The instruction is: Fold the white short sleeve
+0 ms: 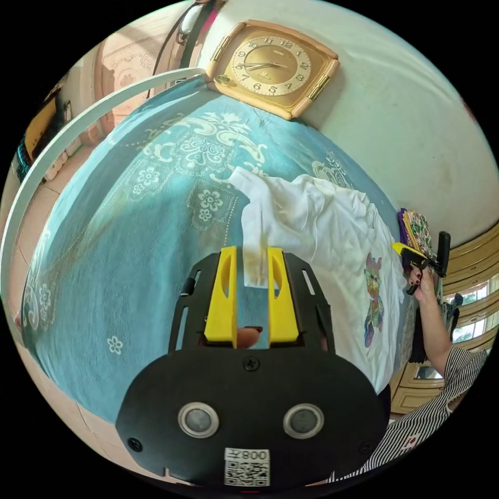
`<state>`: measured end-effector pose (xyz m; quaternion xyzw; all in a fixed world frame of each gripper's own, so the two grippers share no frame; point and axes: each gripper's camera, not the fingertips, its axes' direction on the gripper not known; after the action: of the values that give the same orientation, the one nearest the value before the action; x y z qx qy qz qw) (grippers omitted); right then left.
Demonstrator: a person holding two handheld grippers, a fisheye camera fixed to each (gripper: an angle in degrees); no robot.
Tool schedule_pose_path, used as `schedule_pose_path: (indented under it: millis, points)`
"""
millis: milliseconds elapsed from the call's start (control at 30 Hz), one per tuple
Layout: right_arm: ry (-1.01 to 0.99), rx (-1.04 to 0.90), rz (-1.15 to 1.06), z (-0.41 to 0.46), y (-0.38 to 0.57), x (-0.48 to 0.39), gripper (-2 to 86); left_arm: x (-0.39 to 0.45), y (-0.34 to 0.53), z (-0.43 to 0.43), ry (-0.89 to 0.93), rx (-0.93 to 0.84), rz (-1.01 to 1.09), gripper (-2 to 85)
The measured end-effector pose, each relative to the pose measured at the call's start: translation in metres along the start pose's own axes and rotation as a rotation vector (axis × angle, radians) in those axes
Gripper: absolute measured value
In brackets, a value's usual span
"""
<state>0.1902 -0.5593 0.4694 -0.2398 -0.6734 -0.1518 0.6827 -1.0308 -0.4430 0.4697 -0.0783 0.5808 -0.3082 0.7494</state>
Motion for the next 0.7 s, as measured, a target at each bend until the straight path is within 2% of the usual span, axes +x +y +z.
schedule_pose_path:
  millis: [67, 200, 367, 533, 700]
  points:
    - [-0.034, -0.024, -0.018, 0.017, -0.019, -0.011, 5.2, 0.009, 0.006, -0.004, -0.050, 0.037, 0.008, 4.0]
    - [-0.093, -0.064, -0.043, 0.057, -0.067, -0.030, 3.8, 0.024, 0.024, -0.020, -0.098, 0.118, 0.073, 2.9]
    - [-0.058, -0.099, -0.015, 0.098, -0.120, -0.038, 1.8, 0.031, 0.045, -0.023, -0.254, 0.167, 0.062, 2.4]
    - [0.041, -0.124, 0.046, 0.114, -0.161, -0.022, 0.9, 0.065, 0.043, -0.017, -0.121, 0.237, 0.196, 2.2]
    - [-0.112, -0.010, 0.058, 0.086, -0.140, -0.024, 1.9, 0.127, 0.008, 0.033, -0.002, 0.178, 0.377, 1.4]
